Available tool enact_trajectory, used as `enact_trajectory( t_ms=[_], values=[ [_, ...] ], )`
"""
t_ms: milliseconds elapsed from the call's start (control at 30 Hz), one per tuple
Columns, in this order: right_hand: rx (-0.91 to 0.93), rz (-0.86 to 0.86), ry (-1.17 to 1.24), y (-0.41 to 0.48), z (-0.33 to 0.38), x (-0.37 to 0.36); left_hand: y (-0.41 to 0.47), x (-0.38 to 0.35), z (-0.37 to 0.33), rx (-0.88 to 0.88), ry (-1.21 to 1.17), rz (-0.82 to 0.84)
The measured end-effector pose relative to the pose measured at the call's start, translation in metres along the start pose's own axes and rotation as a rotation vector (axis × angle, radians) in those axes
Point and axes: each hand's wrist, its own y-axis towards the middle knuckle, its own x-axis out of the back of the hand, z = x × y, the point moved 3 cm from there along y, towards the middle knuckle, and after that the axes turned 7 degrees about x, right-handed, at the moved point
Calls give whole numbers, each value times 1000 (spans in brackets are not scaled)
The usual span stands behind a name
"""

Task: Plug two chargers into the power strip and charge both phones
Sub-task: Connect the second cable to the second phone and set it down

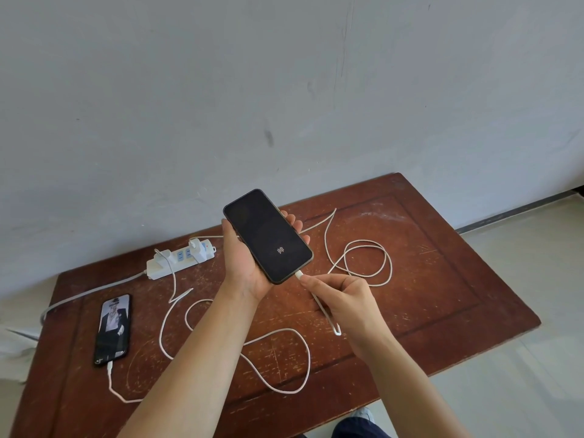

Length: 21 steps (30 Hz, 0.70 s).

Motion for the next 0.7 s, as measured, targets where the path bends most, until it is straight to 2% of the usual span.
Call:
enact_trajectory(
  t_ms=[367, 700],
  values=[
    [-90, -48, 289, -11, -13, -10, 2, -4, 6, -15, 49, -50],
    [-101, -45, 347, -12, -11, -11, 0, -5, 10, -14, 37, -64]
  ],
)
